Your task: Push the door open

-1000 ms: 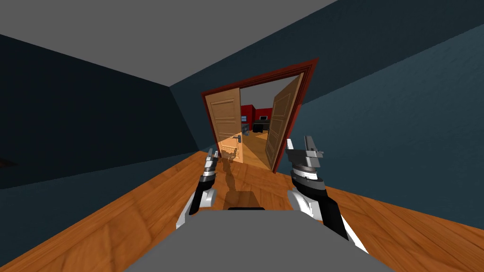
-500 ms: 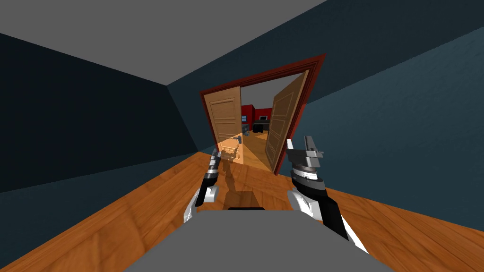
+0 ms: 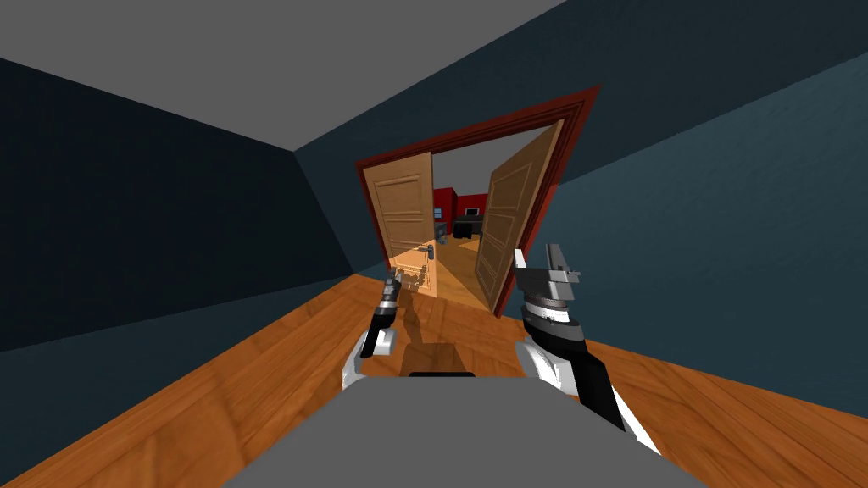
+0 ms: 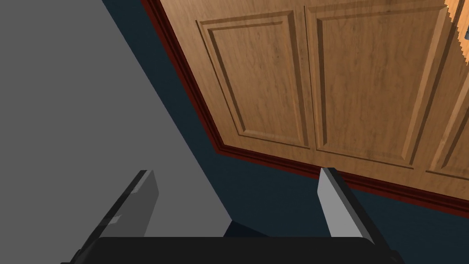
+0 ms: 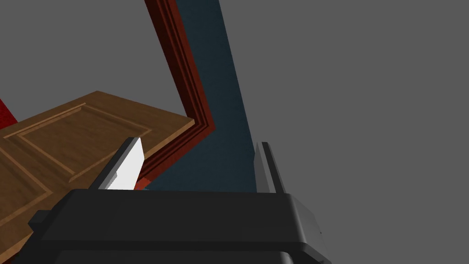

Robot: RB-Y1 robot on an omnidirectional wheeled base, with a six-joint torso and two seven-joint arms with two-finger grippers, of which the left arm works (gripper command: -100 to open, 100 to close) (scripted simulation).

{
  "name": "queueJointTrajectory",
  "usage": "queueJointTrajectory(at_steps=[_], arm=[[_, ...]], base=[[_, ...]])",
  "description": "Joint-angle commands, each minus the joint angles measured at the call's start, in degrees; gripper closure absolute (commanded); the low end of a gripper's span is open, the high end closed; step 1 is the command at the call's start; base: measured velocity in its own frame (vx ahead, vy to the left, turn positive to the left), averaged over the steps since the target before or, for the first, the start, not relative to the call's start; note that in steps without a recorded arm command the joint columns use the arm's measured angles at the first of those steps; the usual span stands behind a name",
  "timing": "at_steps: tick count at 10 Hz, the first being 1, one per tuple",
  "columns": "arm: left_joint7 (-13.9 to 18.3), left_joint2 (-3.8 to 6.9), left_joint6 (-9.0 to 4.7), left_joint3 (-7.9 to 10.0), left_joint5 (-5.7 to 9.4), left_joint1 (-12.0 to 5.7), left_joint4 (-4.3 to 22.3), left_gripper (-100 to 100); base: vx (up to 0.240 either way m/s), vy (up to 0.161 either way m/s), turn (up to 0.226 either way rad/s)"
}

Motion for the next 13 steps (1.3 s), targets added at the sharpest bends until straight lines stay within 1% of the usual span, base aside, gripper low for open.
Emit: queueJointTrajectory(at_steps=[1, 7, 10, 11, 13], arm=[[0.3, 0.01, 0.3, -0.13, -0.11, -1.75, 2.9, -100], [1.4, -0.08, 1.56, -0.58, -0.5, -8.21, 12.8, -100], [1.9, -0.28, 2.2, -0.8, -0.69, -11.47, 18.2, -100], [1.9, -0.28, 2.2, -0.8, -0.69, -11.47, 18.2, -100], [2.3, -0.43, 2.63, -0.95, -0.82, -13.64, 21.7, -100]], base=[[0.092, 0.041, -0.013], [0.096, 0.043, -0.013], [0.107, 0.046, -0.014], [0.065, 0.034, -0.006], [0.065, 0.025, -0.009]])
